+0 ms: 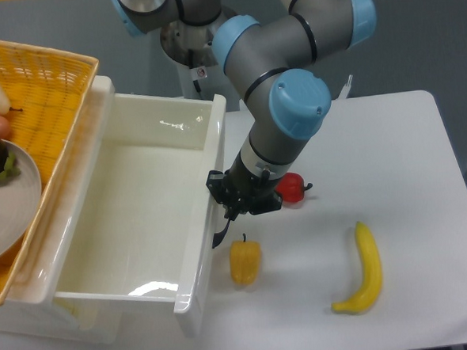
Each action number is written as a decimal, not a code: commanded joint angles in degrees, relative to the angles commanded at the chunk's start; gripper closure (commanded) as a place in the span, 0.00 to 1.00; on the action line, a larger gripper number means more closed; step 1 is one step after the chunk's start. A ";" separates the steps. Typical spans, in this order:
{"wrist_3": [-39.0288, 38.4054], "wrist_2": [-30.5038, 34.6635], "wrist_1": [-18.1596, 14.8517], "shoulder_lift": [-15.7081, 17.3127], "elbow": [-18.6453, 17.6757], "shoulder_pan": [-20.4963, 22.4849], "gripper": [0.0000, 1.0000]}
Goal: Slide the top white drawer open
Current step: 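Release the handle and hold the gripper beside the open drawer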
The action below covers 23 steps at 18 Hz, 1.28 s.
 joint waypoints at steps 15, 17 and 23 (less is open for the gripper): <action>0.00 -0.44 -0.09 -0.44 0.00 0.00 0.22; 0.09 -0.70 -0.09 -0.88 0.00 0.26 0.19; -0.35 -3.51 -0.09 -1.58 0.00 1.14 0.03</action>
